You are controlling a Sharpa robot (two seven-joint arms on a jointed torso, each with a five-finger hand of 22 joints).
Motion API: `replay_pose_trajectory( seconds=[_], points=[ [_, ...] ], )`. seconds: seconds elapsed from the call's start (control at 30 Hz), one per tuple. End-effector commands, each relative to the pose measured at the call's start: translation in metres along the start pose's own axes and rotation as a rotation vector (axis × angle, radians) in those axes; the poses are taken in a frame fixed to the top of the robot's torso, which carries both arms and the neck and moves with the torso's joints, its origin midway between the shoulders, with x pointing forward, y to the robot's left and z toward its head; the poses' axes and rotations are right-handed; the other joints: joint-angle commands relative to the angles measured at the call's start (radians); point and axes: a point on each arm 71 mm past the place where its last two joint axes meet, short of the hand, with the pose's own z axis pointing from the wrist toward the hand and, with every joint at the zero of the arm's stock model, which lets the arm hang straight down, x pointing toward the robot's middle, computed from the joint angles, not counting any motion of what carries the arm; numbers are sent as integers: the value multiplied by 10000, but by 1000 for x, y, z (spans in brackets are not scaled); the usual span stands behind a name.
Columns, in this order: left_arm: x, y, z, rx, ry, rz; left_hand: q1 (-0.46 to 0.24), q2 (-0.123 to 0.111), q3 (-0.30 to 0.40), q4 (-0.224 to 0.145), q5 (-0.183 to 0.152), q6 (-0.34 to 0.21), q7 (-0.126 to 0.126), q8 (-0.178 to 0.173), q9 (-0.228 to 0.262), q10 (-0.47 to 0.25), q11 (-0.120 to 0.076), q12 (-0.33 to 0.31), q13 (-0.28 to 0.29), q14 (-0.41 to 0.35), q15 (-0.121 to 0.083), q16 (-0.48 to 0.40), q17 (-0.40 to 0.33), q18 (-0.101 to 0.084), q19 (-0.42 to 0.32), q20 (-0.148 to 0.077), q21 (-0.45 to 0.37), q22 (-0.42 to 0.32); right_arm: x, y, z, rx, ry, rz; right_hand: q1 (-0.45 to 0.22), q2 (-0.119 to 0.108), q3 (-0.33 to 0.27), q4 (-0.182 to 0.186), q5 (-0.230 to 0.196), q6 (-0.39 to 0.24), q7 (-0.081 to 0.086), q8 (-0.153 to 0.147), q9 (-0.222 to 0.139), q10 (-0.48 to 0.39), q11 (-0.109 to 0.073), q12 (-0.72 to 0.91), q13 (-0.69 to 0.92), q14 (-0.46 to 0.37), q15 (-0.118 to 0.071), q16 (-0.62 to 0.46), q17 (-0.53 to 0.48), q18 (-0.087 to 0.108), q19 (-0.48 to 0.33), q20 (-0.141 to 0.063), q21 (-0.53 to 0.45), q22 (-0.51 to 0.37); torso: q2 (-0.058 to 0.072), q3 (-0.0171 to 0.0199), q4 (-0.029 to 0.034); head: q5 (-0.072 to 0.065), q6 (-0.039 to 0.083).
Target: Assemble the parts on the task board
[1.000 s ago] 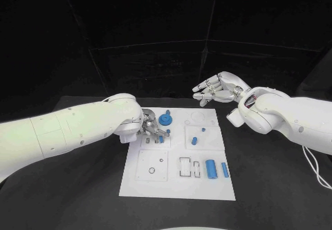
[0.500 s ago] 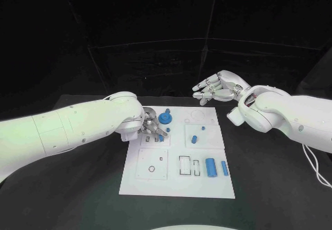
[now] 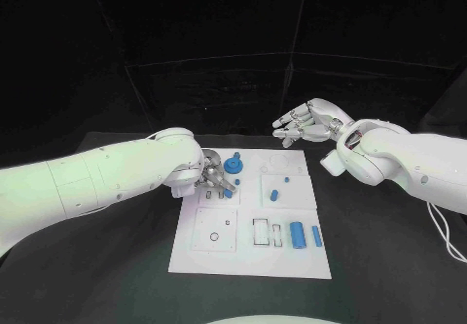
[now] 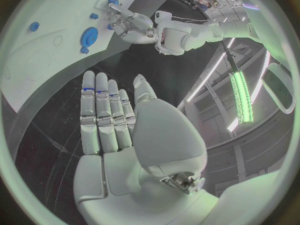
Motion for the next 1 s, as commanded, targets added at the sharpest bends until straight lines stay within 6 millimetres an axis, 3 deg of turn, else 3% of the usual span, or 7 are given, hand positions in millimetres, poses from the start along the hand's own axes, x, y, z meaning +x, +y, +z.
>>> replay_pose_trajectory(
  seconds=[0.03,0.17,0.47,0.7,1.0],
  points=[
    [-1,-1,0,78,-85,159,12,-69,83,5,-18,-71,31,48,15,22,-67,58,13,1057,-83,30,2633,-60,259,-82,-38,707,-2,2,1,-133,-126,-68,85,-18,-40,-45,36,-33,17,38,9,-86,-20,-17,-16,-82,-8,-57,-15,42,-8,61,-65,-17,3,-5,4,34,6],
    [-1,-1,0,84,-119,155,-184,-182,126,98,-19,-55,42,46,46,33,-58,63,22,1057,-74,30,2633,-62,263,-77,-32,722,-1,2,1,-142,-132,-69,82,-15,-45,-44,35,-37,21,39,9,-98,-15,-16,-24,-91,-3,-66,-17,42,-11,66,-78,-26,-2,-7,3,28,-4],
    [-3,3,0,28,-254,48,-1284,-529,-409,720,-28,10,21,82,204,75,-64,90,61,1057,-74,30,2633,-67,274,-67,-15,769,-1,2,2,-134,-148,-55,29,-2,-97,-31,23,-83,50,41,5,-167,19,-6,-74,-143,30,-122,-33,41,-25,100,-174,-87,1,-4,4,21,5],
    [-3,4,-1,42,-181,94,-1615,-475,-704,1013,-30,52,-7,92,272,160,-88,181,174,1057,-93,30,2633,-70,282,-81,-7,792,-1,1,3,-114,-117,-38,6,7,-112,-21,25,-96,58,42,4,-182,27,-2,-85,-154,39,-135,-37,41,-28,109,-198,-103,0,-1,2,11,-6],
    [-1,5,-1,25,86,282,-1729,-374,-822,1071,-30,161,-49,119,312,304,-124,337,355,1057,-118,30,2633,-79,302,-100,18,841,-1,1,3,-90,-83,-33,-8,10,-124,-16,30,-100,61,46,5,-189,31,1,-92,-160,44,-143,-39,42,-28,115,-215,-114,1,-3,-1,27,-20]
  ],
)
